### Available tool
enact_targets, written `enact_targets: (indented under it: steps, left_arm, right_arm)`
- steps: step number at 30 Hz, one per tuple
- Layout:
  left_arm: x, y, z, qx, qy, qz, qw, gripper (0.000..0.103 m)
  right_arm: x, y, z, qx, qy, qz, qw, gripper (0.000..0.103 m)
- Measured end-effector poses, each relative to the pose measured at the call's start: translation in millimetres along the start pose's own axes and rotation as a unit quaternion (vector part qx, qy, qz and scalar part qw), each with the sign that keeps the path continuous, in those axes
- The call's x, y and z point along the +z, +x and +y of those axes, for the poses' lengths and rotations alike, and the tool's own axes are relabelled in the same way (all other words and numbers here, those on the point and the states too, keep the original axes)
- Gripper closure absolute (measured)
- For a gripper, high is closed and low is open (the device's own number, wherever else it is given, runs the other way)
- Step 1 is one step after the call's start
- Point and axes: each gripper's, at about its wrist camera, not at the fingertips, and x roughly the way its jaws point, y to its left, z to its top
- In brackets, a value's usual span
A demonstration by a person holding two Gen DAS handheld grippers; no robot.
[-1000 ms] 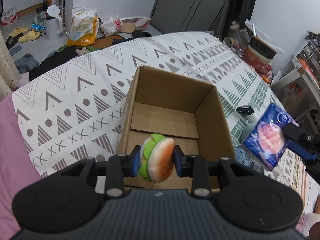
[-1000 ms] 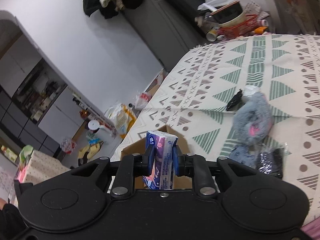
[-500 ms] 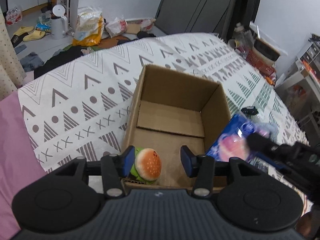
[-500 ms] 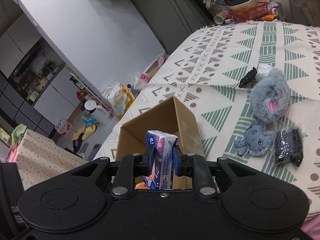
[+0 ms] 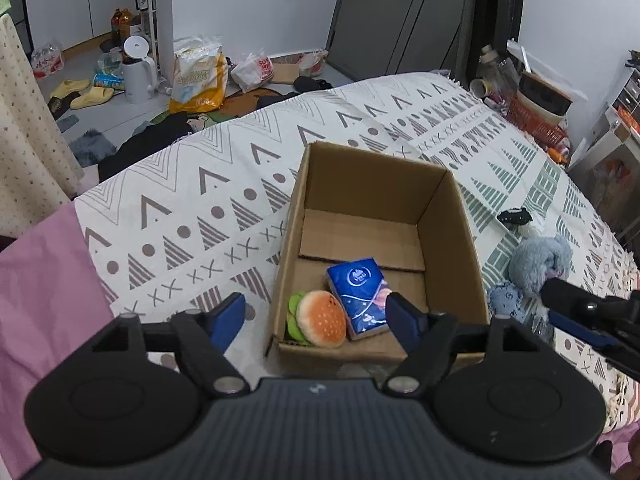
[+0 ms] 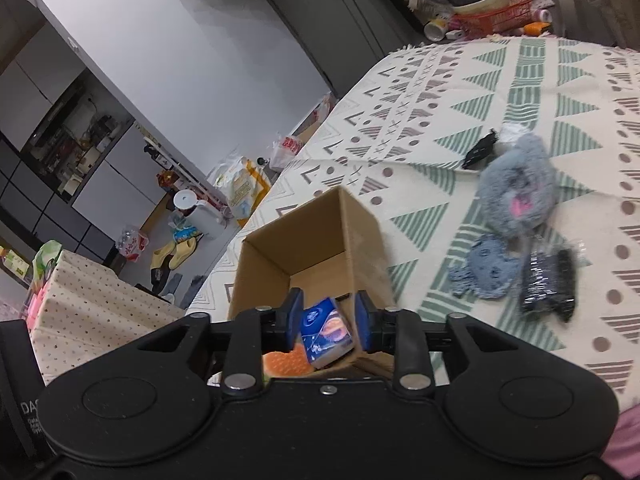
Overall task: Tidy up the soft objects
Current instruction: 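Drop the hamburger plush into the box with the left tool while the right tool drops the tissue pack, then grasp the denim fish plush with the left tool while the right tool grasps the black plastic bag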
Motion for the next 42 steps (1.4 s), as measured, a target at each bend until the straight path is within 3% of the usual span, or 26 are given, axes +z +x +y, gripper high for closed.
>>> enact_targets:
  steps: [2, 12, 20, 28, 33, 42]
  left_arm:
    - [-2, -3, -4, -0.007, -0.003, 0.002, 1.0, 0.027]
    - [-8, -23, -48, -0.005, 0.025, -0.017, 0.9995, 0.025]
    - [-12, -34, -86, -0.026, 0.031, -0.044, 0.9982, 0.003]
    - [-17, -34, -127, -0.066, 0.053, -0.042, 0.9955, 0.0]
    - [-19, -25, -148, -0.069, 0.068, -0.048, 0.9941, 0.0]
    - [-22, 4, -170, -0.051, 0.064, -0.004, 0.9967, 0.0]
  right_arm:
    - [1, -9, -6, -0.005, -0.003, -0.007, 1.0, 0.055]
    - [18, -45, -42, -0.018, -0.012, -0.032, 0.999, 0.022]
    - [40, -70, -79, -0.024, 0.0, -0.039, 0.999, 0.008]
    - [38, -73, -123, -0.03, 0.036, -0.078, 0.996, 0.006]
    - [33, -69, -145, -0.021, 0.061, -0.078, 0.995, 0.006]
    - [33, -52, -179, -0.007, 0.132, -0.043, 0.99, 0.006]
